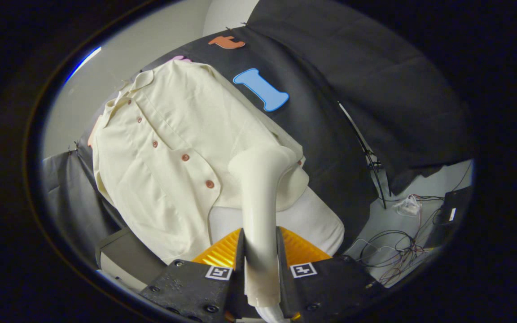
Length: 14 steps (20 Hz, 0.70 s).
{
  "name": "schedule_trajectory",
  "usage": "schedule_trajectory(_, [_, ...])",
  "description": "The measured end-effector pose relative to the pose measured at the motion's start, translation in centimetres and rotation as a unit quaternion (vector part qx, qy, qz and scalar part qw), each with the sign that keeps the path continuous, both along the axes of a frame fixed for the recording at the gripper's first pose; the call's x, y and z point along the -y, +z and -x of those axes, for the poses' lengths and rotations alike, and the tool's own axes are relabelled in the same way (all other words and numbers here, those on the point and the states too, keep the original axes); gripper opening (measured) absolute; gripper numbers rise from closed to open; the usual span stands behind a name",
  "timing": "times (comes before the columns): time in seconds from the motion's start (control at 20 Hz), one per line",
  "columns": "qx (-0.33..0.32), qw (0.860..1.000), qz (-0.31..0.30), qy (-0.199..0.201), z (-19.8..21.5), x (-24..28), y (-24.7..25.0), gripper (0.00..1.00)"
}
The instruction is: Iron the clothes twice with a garment steamer, once on the left side and once on the right side.
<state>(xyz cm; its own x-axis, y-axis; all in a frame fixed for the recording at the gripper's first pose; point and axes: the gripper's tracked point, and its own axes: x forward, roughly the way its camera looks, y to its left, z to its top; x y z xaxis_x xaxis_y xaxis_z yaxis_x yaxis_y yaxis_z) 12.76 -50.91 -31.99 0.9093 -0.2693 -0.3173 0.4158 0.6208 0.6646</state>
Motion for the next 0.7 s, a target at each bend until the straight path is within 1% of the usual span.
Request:
schedule_trajectory(0.15, [0.001, 1.0, -0.001, 0.001, 0.8, -1.1, 0.7, 0.32])
schedule_trajectory(0.3, [0.023, 1.0, 0.009, 0.008, 1.8, -3.0, 4.1, 0.32])
schedule_trajectory(0.4, [0.039, 0.999, 0.027, 0.014, 2.6, -4.9, 7.1, 0.32])
schedule_trajectory(0.6, [0.053, 0.993, 0.092, 0.048, 4.0, -11.0, 13.9, 0.32])
schedule_trajectory(0.7, [0.059, 0.992, 0.095, 0.064, 4.8, -14.6, 16.6, 0.32])
